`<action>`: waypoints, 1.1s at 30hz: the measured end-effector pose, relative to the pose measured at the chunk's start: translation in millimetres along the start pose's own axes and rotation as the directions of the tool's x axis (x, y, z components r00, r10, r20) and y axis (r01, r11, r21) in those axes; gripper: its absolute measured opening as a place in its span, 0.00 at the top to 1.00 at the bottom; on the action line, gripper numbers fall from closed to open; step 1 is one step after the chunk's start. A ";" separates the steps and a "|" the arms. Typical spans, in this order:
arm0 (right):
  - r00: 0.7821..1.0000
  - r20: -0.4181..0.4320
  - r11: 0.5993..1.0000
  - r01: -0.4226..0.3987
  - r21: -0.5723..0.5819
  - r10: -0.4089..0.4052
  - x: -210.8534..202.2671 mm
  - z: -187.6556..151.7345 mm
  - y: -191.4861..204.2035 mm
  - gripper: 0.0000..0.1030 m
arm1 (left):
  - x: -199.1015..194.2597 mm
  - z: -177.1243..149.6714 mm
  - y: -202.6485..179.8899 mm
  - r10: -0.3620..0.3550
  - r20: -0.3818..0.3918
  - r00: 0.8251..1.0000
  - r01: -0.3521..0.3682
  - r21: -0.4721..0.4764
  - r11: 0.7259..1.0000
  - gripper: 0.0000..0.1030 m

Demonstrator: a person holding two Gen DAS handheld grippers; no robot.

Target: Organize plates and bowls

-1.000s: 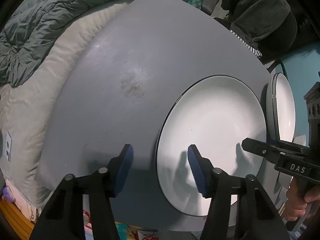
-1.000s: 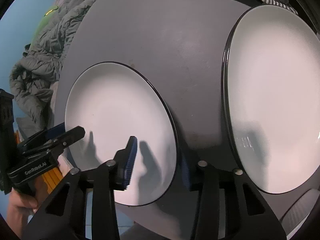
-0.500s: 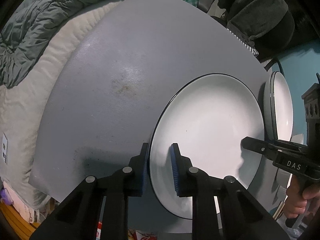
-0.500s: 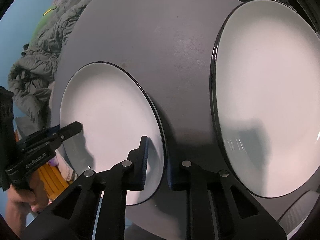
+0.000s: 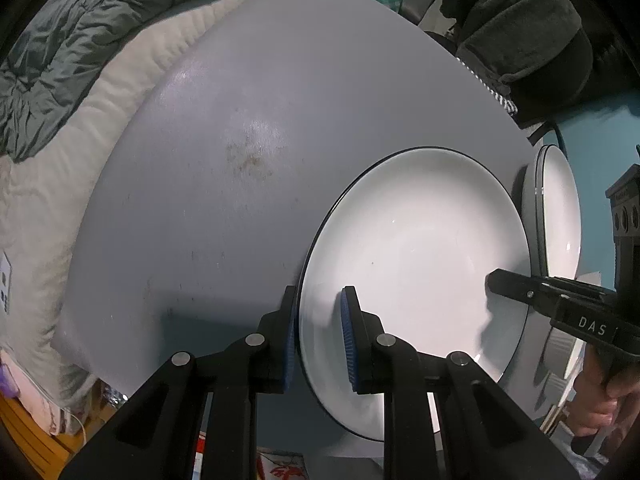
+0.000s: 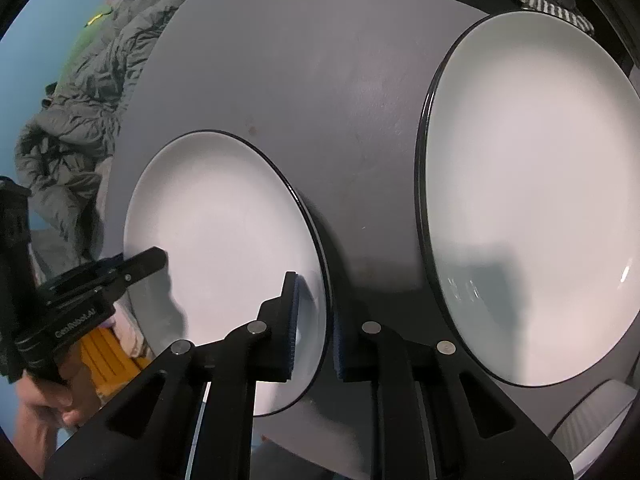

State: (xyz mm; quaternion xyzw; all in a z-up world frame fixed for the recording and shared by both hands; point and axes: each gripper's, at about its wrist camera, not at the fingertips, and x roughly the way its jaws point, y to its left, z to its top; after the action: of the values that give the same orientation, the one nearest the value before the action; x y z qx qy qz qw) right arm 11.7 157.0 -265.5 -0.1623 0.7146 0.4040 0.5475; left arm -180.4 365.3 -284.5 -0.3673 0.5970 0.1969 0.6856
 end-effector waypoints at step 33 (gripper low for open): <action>0.988 0.151 0.989 -0.041 0.144 0.019 -104.4 -21.3 -99.0 0.86 | -24.9 21.4 -161.5 -0.009 0.022 1.000 0.003 0.260 0.966 0.81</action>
State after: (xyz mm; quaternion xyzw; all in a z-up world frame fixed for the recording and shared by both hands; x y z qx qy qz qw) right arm 100.9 57.5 -208.1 -0.0803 0.7020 0.3693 0.6037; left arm -56.8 279.9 -216.7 -0.2739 0.6085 0.1189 0.7352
